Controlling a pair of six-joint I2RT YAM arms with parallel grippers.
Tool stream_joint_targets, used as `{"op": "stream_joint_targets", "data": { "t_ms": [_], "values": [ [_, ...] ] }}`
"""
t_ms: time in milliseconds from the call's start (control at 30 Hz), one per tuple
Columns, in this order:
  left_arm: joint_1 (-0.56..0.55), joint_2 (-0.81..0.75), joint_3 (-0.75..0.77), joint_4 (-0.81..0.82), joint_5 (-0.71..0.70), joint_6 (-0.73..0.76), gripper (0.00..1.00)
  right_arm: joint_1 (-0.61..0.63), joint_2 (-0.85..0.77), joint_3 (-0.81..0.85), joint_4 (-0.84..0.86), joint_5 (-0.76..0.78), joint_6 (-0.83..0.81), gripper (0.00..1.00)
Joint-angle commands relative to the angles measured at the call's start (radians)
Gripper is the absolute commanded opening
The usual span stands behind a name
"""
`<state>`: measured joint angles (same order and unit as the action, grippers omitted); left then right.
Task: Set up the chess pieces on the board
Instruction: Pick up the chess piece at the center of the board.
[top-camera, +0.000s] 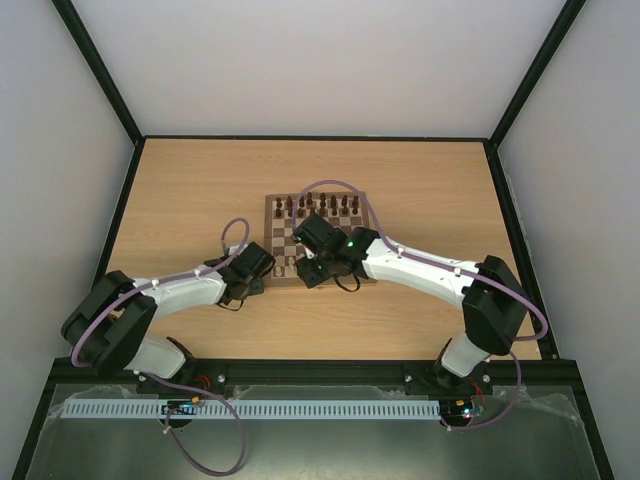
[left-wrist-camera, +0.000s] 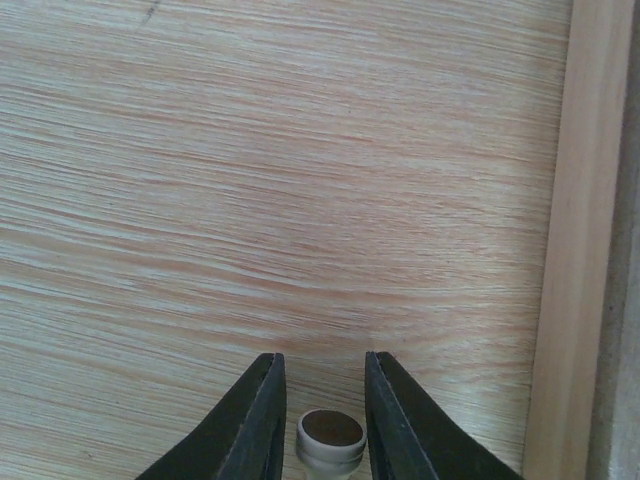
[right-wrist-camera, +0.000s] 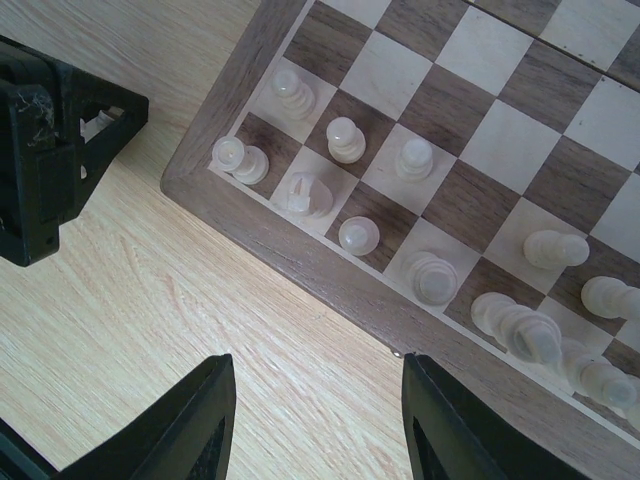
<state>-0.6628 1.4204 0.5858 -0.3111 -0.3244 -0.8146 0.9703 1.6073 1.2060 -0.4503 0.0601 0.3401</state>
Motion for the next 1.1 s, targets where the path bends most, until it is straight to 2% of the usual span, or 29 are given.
{"op": "stream_joint_targets", "data": {
  "t_ms": [0,233,700,1067],
  "values": [
    [-0.011,0.049,-0.035,-0.125,0.030,-0.004,0.24,0.010,0.020,0.028,-0.046,0.010,-0.012,0.47],
    [-0.020,0.062,-0.043,-0.118,0.030,-0.015,0.14,0.013,0.025,0.031,-0.050,0.023,-0.010,0.47],
    [-0.018,-0.108,0.022,-0.147,0.044,-0.054,0.13,0.012,0.004,0.026,-0.044,0.048,-0.004,0.47],
    [-0.011,-0.266,0.032,-0.064,0.124,-0.121,0.13,0.011,-0.058,0.001,0.022,0.034,0.021,0.51]
  ]
}}
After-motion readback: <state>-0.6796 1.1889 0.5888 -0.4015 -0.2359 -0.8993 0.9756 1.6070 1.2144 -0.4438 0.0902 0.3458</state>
